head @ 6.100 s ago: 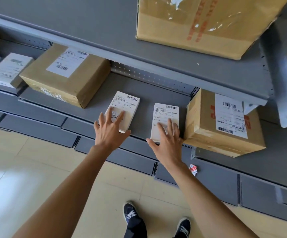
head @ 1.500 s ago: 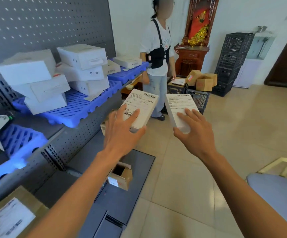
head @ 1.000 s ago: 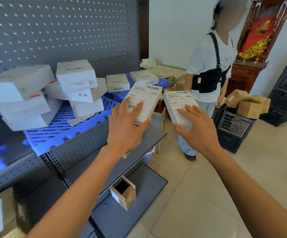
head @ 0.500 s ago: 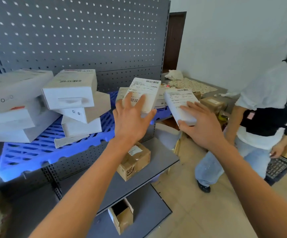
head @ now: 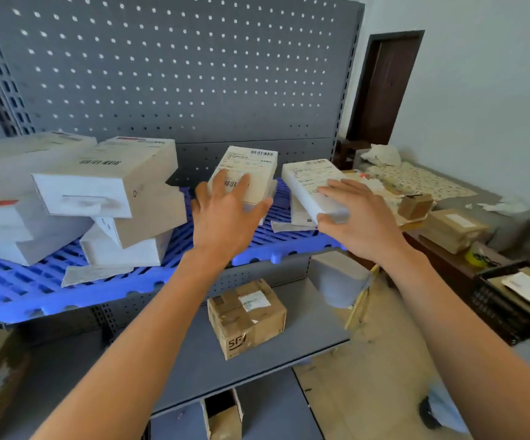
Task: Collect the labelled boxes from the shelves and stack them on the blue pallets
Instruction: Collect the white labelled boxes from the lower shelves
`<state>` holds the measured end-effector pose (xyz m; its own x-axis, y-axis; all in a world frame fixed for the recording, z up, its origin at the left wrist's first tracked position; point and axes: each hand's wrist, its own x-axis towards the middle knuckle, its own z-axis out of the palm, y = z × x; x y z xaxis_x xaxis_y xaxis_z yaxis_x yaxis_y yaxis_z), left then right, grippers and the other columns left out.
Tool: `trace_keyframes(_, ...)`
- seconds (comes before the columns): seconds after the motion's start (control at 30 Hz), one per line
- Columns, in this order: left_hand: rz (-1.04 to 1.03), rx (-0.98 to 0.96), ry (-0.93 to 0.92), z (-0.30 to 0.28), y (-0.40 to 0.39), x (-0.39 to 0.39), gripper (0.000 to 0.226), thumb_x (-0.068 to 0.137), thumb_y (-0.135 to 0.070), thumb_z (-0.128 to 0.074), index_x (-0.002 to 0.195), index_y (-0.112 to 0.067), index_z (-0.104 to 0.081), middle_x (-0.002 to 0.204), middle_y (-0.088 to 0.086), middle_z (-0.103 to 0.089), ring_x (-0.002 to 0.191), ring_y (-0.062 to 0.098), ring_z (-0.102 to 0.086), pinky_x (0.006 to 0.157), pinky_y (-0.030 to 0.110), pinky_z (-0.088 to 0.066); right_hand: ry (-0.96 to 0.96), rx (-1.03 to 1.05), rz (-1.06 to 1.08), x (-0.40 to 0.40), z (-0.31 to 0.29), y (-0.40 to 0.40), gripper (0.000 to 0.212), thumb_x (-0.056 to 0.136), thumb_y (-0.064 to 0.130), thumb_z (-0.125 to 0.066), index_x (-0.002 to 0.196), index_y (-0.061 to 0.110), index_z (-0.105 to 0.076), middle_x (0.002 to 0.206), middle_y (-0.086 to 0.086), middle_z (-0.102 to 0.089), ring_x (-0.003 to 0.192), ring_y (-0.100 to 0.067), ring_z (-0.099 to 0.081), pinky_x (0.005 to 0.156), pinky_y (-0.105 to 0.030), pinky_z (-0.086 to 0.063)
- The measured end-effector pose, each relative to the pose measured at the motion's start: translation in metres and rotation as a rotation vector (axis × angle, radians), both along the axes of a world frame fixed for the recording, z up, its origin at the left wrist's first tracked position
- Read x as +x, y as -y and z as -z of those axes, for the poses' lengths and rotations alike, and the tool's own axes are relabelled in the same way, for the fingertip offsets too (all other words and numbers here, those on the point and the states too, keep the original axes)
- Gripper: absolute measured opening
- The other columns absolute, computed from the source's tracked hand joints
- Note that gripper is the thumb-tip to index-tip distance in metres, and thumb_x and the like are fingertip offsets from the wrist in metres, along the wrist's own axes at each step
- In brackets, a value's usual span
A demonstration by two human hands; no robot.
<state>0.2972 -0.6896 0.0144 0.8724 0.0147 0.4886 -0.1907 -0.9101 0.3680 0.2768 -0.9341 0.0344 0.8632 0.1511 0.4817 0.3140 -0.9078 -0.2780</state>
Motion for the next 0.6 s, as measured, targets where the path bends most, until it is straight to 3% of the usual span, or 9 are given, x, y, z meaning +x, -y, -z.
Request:
trace_keyframes(0.33,-0.267,0.029,-0.101,0.004,0.029,0.014,0.071,0.091,-0.076,-0.039,0.148,-0.034,-0.046,0.162,0.006,-0.027,0.142,0.042,-0.025,0.112,0.060,-0.026,-0.028,-0.062,-0.251,0.052,0.005,0.025,0.069,0.079,0.059,-0.041,0.141,0.031,-0.055,0.150,0.010,-0.049,0.142,-0.013,-0.035,0.114,-0.046,-0.034)
trace_keyframes(0.47,-0.321,0.034,-0.083,0.001,0.048,0.009,0.077,0.084,-0.083,-0.041,0.142,-0.034,-0.053,0.161,0.005,-0.030,0.142,0.039,-0.025,0.110,0.059,-0.027,-0.004,-0.070,-0.308,0.062,0.013,0.033,0.058,0.090,0.056,-0.049,0.143,0.033,-0.052,0.151,0.011,-0.047,0.143,-0.012,-0.033,0.114,-0.047,-0.032)
trace_keyframes(0.6,-0.332,0.081,-0.070,0.001,0.060,0.006,0.084,0.083,-0.085,-0.037,0.146,-0.031,-0.046,0.159,0.005,-0.032,0.142,0.039,-0.025,0.107,0.059,-0.032,0.050,-0.082,-0.344,0.066,0.020,0.035,0.057,0.094,0.059,-0.042,0.143,0.031,-0.051,0.150,0.008,-0.048,0.142,-0.014,-0.035,0.113,-0.049,-0.032)
